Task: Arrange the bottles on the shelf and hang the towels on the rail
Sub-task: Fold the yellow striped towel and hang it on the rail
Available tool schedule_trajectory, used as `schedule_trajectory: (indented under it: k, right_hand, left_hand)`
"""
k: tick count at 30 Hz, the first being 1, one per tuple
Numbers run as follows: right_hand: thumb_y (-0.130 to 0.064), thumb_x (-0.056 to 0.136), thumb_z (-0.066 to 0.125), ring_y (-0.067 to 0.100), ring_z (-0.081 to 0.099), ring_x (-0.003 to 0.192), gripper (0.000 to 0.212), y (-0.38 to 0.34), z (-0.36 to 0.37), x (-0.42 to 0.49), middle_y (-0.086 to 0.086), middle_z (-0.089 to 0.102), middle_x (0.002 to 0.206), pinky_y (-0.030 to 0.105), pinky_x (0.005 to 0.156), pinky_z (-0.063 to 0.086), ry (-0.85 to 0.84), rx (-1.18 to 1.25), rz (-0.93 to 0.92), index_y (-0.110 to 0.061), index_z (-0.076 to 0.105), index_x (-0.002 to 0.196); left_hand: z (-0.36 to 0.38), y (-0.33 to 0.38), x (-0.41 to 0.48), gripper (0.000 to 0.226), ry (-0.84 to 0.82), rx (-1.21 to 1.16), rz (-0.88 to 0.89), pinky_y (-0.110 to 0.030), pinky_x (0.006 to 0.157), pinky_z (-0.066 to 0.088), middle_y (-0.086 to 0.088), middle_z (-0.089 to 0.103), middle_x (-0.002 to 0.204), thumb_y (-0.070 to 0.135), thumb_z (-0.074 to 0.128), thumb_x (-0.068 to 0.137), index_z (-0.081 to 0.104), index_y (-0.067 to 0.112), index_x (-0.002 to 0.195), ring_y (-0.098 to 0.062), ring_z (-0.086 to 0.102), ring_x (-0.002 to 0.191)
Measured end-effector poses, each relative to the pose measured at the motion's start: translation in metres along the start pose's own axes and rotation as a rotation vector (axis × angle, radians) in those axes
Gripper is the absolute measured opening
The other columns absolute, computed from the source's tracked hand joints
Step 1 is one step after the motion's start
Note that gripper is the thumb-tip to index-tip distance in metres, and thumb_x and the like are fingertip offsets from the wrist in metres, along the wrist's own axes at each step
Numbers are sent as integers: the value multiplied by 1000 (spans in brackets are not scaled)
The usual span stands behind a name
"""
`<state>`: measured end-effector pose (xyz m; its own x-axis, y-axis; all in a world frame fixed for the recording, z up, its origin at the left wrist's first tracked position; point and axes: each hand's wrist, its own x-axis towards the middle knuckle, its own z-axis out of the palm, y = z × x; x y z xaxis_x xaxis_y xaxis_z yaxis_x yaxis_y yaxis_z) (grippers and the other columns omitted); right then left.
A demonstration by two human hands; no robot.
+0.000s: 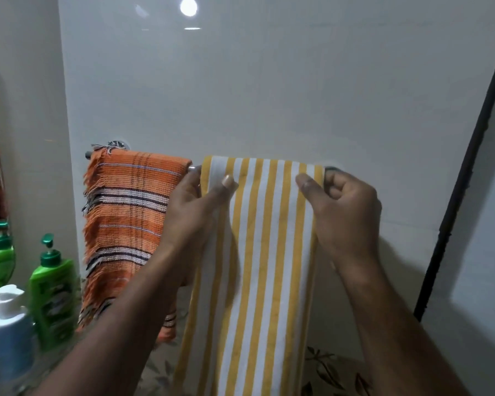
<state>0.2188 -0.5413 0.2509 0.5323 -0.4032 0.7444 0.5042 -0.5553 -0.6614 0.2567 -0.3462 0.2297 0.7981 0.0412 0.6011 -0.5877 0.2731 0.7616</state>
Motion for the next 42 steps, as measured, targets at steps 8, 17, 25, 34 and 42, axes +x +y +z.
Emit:
schedule_trajectory:
  k: [8,17,25,34,42]
  right_hand:
    - [-46,87,82,19,72,77,46,-11,-8,23,-3,71,77,28,75,55,96,-297,-154,-19,53,110]
    - [-43,82,86,-18,66,71,38,57,6,-59,-20,67,82,7,54,51,-75,-35,87,-25,58,101]
    - [-42,83,86,-3,70,87,27,127,14,-96,-17,74,96,16,70,54,-387,-22,406,-29,69,100]
    - [-54,75,88,29,73,86,61,159,21,-130,15,73,96,39,72,60,-429,-206,607,-2,67,97]
    - [-51,74,91,21,69,66,53,169,17,-147,5,70,70,39,59,56,-387,-316,478,-5,66,70]
  left_hand:
    - [4,1,29,43,253,443,48,-6,63,51,16,70,107,51,77,91,65,27,124,3,69,93]
    - [-15,-69,-39,52,111,151,-111,-27,79,63,4,76,118,26,81,87,55,27,133,-9,76,104]
    - [-33,-113,-72,22,4,143,-391,-26,72,62,-1,83,104,21,73,94,72,14,114,-18,81,92]
    - [-53,-151,-93,18,29,278,-489,-37,87,61,5,83,102,29,74,95,79,18,108,-14,79,96]
    - [-59,-164,-103,16,46,346,-391,-37,93,59,13,81,107,30,74,95,78,28,111,-5,76,102]
